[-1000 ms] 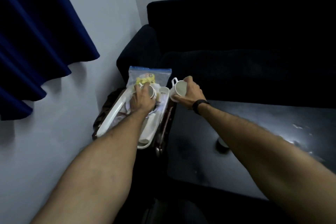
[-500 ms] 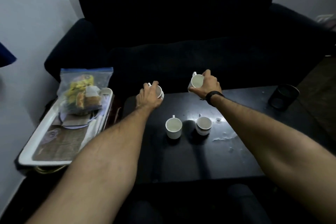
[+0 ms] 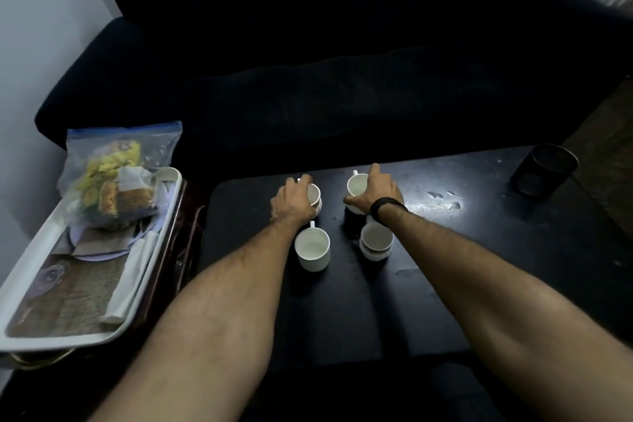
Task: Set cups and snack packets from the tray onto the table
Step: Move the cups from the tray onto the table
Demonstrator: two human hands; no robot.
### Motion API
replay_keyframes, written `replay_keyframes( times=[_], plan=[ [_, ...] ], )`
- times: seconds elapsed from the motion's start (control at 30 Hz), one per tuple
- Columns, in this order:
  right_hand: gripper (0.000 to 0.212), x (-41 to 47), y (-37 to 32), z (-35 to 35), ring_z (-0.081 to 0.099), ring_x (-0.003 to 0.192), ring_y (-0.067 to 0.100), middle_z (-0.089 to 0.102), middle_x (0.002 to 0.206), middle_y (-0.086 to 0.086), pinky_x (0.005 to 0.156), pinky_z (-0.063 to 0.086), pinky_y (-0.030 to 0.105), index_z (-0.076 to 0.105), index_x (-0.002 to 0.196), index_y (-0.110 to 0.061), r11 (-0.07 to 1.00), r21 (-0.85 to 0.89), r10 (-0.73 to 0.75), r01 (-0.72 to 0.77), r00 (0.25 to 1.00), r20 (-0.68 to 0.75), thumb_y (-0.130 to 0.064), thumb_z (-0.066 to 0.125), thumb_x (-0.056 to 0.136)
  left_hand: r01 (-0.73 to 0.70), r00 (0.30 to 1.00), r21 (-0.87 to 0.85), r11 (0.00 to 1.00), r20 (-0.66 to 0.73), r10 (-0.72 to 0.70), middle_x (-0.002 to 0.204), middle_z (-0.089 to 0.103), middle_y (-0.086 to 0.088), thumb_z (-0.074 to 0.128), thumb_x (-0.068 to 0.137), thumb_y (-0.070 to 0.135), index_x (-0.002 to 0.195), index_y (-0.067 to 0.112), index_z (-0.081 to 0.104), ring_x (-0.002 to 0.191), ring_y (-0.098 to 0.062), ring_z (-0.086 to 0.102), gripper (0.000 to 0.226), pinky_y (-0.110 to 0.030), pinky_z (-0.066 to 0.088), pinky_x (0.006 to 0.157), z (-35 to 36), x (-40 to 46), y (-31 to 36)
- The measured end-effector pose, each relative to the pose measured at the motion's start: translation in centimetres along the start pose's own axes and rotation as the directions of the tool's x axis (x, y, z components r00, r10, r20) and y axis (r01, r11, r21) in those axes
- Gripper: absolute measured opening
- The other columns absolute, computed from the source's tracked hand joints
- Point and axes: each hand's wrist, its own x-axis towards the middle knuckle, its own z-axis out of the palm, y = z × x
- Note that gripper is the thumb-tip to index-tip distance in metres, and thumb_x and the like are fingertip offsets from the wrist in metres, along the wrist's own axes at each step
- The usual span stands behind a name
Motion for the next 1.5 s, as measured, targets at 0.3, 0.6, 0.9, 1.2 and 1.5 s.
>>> replay_keyframes(
  times=[0.3,0.6,0.9,1.2,1.5],
  plan=[
    [0.075,0.3,0.6,1.4,0.062,0.102,0.034,0.061,0.112,0.012,0.074,0.051,0.038,0.041,0.116,-0.015,1.0,-0.012,0.024,-0.024,1.0,0.014,-0.044,0.085,0.062,-0.023,1.0,-0.074,0.997,0.012,0.024,0.124,0.049,-0.009,0.069,0.084,0.041,0.132,0.031,0.051,0.118,-0.031,0.054,0.052,-0.045,0.05,0.093,1.3,0.4,-0.1],
    [0.108,-0.6,-0.2,0.7,0.051,0.12,0.032,0.053,0.129,0.013,0.091,0.045,0.044,0.035,0.136,-0.01,0.984,-0.18,0.0,-0.003,1.0,-0.019,-0.076,0.071,0.058,0.013,0.998,-0.116,0.993,0.06,-0.006,0.138,0.041,-0.011,0.067,0.08,0.049,0.152,0.033,0.023,0.128,-0.033,0.047,0.086,-0.045,0.045,0.099,1.0,0.2,-0.5],
    [0.079,-2.3,-5.8,-1.0,0.049,0.114,0.032,0.051,0.123,0.014,0.093,0.043,0.045,0.044,0.125,-0.01,0.969,-0.158,-0.217,0.191,0.962,-0.167,-0.068,0.062,0.073,0.062,0.997,-0.093,0.994,-0.03,-0.066,0.154,0.028,-0.015,0.057,0.089,0.052,0.155,0.025,0.019,0.138,-0.035,0.036,0.081,-0.047,0.037,0.109,-3.9,-2.9,-4.4],
    [0.075,-8.1,-15.2,1.8,0.048,0.118,0.032,0.051,0.127,0.013,0.098,0.042,0.046,0.041,0.131,-0.01,0.918,-0.091,-0.393,0.387,0.917,-0.066,-0.06,0.062,0.079,0.205,0.963,-0.059,0.977,-0.167,-0.212,0.156,0.026,-0.016,0.054,0.092,0.051,0.154,0.019,0.023,0.14,-0.037,0.034,0.077,-0.045,0.036,0.109,-9.2,-9.0,-15.3],
    [0.07,-13.7,-23.0,7.6,0.048,0.119,0.033,0.052,0.128,0.011,0.098,0.042,0.049,0.044,0.127,-0.014,0.831,-0.048,-0.537,0.554,0.822,0.188,-0.06,0.063,0.078,0.435,0.866,-0.158,0.886,-0.194,-0.46,0.14,0.045,-0.016,0.048,0.094,0.042,0.141,0.015,0.043,0.125,-0.038,0.049,0.054,-0.045,0.042,0.1,-8.6,-15.5,-25.6]
  ],
)
